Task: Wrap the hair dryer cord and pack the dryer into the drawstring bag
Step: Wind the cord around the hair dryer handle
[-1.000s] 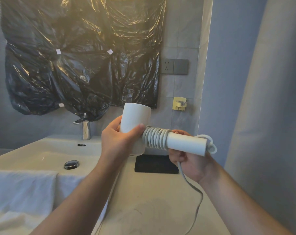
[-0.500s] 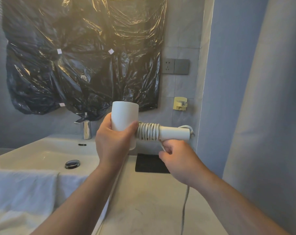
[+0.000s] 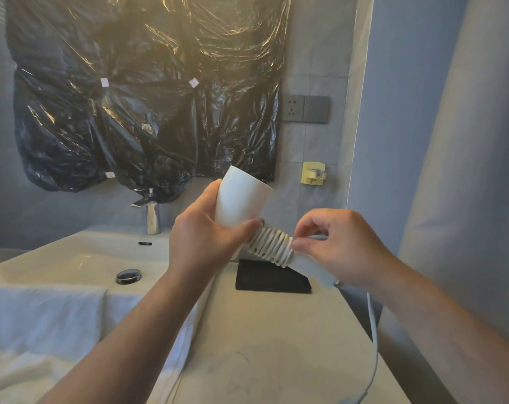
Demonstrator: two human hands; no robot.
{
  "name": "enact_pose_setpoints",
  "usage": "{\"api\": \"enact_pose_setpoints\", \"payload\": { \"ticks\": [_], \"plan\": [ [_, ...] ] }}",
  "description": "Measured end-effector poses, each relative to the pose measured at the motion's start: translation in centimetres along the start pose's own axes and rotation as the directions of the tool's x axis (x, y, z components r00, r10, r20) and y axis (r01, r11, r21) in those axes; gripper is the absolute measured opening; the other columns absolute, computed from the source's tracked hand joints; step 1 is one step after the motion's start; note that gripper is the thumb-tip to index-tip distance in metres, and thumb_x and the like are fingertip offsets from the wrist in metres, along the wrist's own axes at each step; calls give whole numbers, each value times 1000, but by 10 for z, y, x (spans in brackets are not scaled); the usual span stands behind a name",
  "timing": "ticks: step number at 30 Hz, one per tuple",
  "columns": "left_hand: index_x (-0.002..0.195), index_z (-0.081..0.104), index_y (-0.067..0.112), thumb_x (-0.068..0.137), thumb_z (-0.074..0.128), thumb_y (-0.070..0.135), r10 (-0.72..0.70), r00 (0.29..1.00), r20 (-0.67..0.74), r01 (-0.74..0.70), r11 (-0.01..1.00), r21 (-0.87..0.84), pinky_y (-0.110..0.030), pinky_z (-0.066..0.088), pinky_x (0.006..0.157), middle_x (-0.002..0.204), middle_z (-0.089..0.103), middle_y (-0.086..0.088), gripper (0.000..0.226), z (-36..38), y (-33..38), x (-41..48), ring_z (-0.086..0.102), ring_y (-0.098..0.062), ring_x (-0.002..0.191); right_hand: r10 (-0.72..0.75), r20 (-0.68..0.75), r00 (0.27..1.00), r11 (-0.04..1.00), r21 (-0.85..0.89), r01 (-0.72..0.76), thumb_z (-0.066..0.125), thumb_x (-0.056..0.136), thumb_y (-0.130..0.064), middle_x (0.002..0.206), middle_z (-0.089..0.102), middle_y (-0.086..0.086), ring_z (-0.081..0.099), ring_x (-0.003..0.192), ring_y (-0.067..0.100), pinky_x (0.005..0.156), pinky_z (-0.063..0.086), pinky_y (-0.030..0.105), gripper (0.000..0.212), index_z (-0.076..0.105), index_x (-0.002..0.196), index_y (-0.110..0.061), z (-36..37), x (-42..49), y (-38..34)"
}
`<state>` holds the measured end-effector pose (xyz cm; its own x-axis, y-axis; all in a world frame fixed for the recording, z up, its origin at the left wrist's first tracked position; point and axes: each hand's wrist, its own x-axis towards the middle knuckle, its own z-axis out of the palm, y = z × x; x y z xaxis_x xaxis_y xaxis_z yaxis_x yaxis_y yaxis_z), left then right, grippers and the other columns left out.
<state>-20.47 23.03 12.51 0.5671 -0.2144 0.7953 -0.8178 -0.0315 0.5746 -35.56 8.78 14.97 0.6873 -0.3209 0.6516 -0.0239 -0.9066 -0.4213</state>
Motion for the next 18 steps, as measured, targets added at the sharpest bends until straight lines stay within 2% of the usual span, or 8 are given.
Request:
{"api": "enact_pose_setpoints", "payload": {
  "ticks": [3,7,10,13,16,18],
  "plan": [
    [117,61,42,58,76,59,-7,999,38,9,998,-61,-42,57,73,92,70,14,63,-2,1,2,66,-16,86,29,19,999,996,82,-30,82,72,-21,65,67,-10,59,65,0,65,46,17,14,70,67,-20,-4,2,5],
    [107,67,44,61,83,44,-55,995,82,70,977,-202,-47,60,74,91,73,11,49,-3,4,2,69,-16,86,104,126,987,911,386,-145,83,70,-16,63,68,-3,59,61,9,62,49,28,13,72,63,-18,-9,4,14],
    [96,70,46,61,83,37,-114,986,121,147,940,-309,-53,60,73,89,74,7,39,-1,8,2,70,-23,85,120,274,954,735,622,-271,78,65,-26,63,68,0,59,56,12,53,49,25,10,73,66,-18,-14,3,22],
    [90,72,44,62,83,31,-155,973,173,213,891,-401,-53,62,72,90,75,2,32,0,15,0,71,-28,87,83,398,914,520,765,-380,89,47,-41,66,71,1,65,53,12,49,53,22,34,75,67,-19,-16,6,36],
    [86,74,45,63,82,29,-179,965,192,248,858,-450,-50,63,70,91,76,1,29,3,21,-1,72,-28,87,99,407,908,436,803,-408,96,27,-48,65,71,2,67,52,14,46,54,23,49,75,63,-21,-8,4,43],
    [92,73,39,62,82,33,-212,962,173,270,845,-462,-47,63,69,93,75,1,32,7,21,0,72,-27,88,144,396,907,204,885,-418,98,19,-36,66,70,5,66,53,17,42,52,22,51,75,60,-18,3,-3,42]
  ]
}}
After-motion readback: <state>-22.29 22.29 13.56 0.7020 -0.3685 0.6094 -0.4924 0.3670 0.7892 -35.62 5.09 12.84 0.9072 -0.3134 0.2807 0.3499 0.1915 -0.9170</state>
